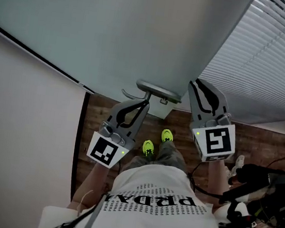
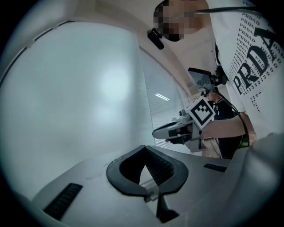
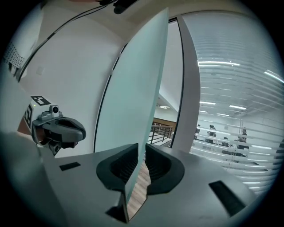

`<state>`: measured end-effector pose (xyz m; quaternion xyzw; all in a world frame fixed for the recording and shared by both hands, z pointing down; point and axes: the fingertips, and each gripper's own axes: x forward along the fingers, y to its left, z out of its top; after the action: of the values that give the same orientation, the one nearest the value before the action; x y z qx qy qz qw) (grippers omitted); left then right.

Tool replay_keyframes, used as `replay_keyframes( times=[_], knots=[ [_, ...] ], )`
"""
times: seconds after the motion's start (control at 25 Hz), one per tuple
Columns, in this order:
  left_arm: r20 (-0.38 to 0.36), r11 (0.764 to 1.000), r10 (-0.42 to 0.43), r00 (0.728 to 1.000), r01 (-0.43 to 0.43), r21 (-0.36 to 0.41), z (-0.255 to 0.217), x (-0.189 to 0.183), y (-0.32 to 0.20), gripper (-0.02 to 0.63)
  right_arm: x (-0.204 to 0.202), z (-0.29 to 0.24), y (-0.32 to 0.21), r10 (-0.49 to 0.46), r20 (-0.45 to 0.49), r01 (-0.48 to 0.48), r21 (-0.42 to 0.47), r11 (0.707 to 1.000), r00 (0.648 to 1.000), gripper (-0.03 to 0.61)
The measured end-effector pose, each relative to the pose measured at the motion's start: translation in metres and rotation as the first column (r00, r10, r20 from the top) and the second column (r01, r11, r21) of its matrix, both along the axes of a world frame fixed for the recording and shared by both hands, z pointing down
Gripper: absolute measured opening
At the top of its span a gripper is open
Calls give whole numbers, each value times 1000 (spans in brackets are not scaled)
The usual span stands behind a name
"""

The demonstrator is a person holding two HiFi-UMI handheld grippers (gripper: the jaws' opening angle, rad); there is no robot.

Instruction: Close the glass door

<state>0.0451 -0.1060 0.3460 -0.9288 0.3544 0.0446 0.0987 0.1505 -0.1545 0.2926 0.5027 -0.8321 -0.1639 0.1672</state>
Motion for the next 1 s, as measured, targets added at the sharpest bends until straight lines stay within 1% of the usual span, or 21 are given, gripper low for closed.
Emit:
replay_keyframes(
  times=[0.12, 0.24, 0.32, 0.44, 0.56, 0.68, 0.72, 0.8, 0.92, 1.0],
  knots=[
    [28, 998, -2, 1000, 0, 58, -16, 7, -21, 3, -2, -4, 1, -3, -1, 3, 18, 1000, 1000, 28],
    [-12, 993, -17, 1000, 18, 115, -34, 11, -37, 3, -10, 0, 6, -28, -15, 28, 21, 999, 999, 29],
    [-20, 990, -23, 1000, 25, 138, -40, 13, -44, 3, -14, 4, 8, -38, -26, 38, 27, 999, 999, 29],
    [-12, 985, -27, 1000, 28, 170, -43, 18, -51, 3, -16, 3, 8, -32, -30, 33, 54, 998, 999, 28],
    [-26, 983, -29, 999, 33, 182, -41, 21, -48, 3, -16, 3, 13, -25, -35, 28, 78, 997, 999, 28],
    [-21, 977, -46, 999, 49, 207, -45, 19, -46, 3, -19, -3, 22, 0, -75, 9, 122, 993, 997, 28],
    [-19, 976, -54, 998, 56, 212, -47, 17, -46, 2, -22, -4, 27, -8, -92, 20, 129, 991, 996, 28],
    [-27, 975, -62, 998, 67, 210, -52, 13, -48, 2, -34, 0, 37, -55, -100, 65, 102, 993, 993, 28],
    [-36, 978, -68, 997, 74, 195, -55, 9, -59, 2, -55, 13, 39, -147, -56, 148, 24, 989, 988, 28],
    [-29, 981, -65, 997, 69, 179, -51, 13, -71, 2, -61, 21, 36, -188, -37, 188, 5, 982, 982, 28]
  ],
)
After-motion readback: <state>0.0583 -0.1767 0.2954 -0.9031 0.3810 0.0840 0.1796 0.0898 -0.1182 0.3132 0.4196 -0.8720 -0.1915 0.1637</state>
